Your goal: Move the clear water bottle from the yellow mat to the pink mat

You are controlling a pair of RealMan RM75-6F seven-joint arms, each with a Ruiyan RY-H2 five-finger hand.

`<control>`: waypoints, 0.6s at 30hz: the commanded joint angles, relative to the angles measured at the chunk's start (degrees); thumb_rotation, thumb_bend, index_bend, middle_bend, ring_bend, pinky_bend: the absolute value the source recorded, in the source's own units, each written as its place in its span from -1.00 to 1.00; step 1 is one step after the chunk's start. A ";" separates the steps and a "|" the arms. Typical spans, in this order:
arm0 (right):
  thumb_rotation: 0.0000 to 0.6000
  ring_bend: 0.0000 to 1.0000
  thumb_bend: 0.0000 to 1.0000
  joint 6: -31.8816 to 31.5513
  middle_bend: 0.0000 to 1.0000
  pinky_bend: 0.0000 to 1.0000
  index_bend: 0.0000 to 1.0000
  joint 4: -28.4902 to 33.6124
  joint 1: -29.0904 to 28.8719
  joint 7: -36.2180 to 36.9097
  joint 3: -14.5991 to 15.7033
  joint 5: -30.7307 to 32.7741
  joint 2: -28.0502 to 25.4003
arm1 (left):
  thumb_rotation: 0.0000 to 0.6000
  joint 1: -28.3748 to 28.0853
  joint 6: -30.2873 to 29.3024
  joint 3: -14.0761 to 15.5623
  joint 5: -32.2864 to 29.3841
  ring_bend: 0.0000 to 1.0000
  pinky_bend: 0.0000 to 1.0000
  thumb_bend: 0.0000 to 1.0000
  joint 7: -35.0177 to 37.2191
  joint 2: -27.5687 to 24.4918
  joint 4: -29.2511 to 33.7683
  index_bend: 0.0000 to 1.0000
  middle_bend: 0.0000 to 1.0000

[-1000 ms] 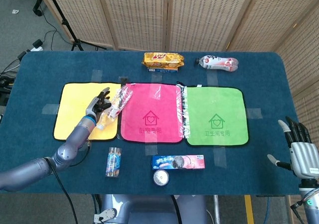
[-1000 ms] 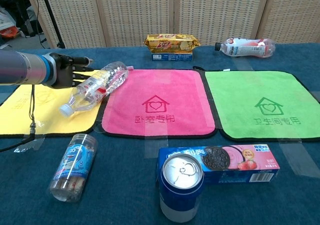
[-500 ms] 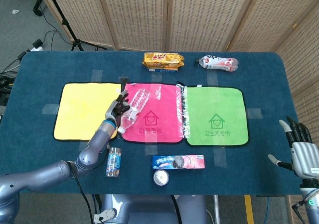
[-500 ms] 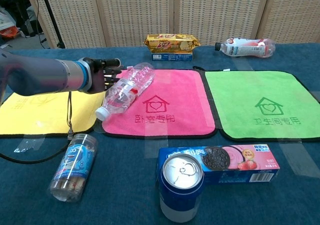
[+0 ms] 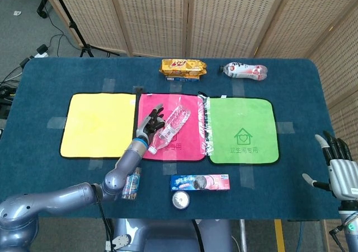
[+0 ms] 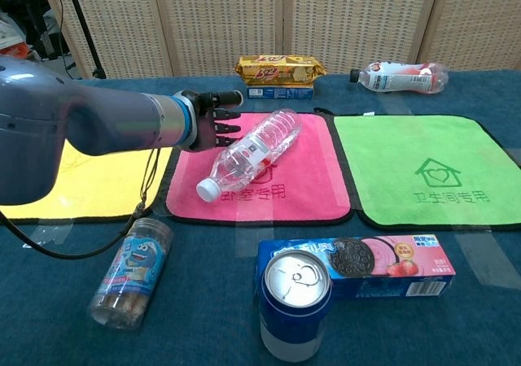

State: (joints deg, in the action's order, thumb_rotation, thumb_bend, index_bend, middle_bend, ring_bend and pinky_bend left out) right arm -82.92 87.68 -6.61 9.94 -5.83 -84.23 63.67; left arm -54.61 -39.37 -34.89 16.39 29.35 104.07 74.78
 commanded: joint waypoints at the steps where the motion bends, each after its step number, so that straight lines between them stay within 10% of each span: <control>1: 1.00 -1.00 -1.00 -0.09 -1.00 -1.00 -1.00 0.03 0.06 0.06 0.03 -0.06 -0.05 | 1.00 2.86 -4.15 -0.55 3.85 -1.00 -0.90 0.84 -1.74 -3.82 4.37 -1.00 -1.00; 6: 1.00 -1.00 -1.00 -0.35 -1.00 -1.00 -1.00 0.11 0.17 0.16 -0.06 0.02 -0.11 | 1.00 7.85 -9.01 0.81 13.02 -1.00 -1.00 0.34 -3.65 -9.34 10.49 -1.00 -1.00; 13: 1.00 -1.00 -1.00 -0.78 -1.00 -1.00 -1.00 0.62 0.33 -0.01 -0.11 -0.11 -0.26 | 1.00 17.92 -15.04 5.62 31.82 -1.00 -1.00 -0.93 -7.26 -22.90 17.53 -1.00 -1.00; 18: 1.00 -1.00 -1.00 -1.14 -1.00 -1.00 -1.00 1.19 0.36 -0.89 0.06 -0.66 -0.16 | 1.00 25.86 -22.96 12.88 46.85 -1.00 -1.00 -1.00 -12.27 -32.65 18.51 -1.00 -1.00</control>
State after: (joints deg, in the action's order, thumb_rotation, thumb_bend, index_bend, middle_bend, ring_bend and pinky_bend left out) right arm -84.00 88.80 -6.26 9.14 -5.81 -84.81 63.49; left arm -35.61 -55.72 -27.76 53.37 21.17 79.23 91.07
